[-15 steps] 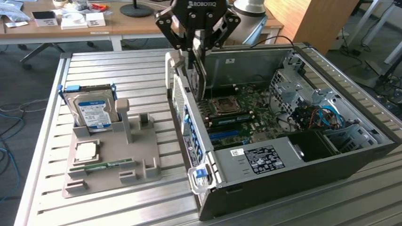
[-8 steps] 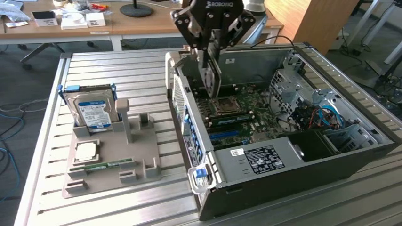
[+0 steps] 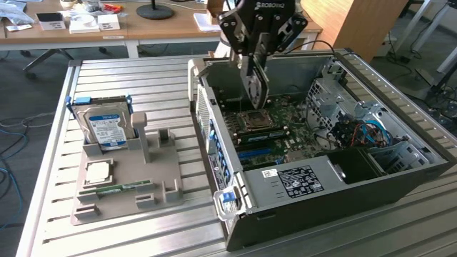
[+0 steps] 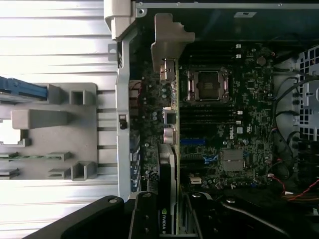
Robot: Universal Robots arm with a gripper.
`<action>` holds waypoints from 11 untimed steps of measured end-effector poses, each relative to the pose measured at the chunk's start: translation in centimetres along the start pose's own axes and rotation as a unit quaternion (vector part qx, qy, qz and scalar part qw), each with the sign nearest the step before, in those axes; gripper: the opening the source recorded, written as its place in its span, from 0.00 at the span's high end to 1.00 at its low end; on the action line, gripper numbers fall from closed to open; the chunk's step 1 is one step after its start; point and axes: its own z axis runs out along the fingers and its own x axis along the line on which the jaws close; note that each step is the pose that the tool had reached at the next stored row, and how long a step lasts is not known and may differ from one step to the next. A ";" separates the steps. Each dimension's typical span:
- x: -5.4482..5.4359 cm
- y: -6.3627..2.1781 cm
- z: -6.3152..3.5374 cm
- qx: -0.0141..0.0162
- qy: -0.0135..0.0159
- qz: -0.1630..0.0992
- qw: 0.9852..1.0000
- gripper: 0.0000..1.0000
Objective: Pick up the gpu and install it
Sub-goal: 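Pick up the gpu and move the gpu toward the slot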
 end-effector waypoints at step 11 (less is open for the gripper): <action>-3.3 0.15 0.08 -0.001 0.000 0.000 1.000 0.73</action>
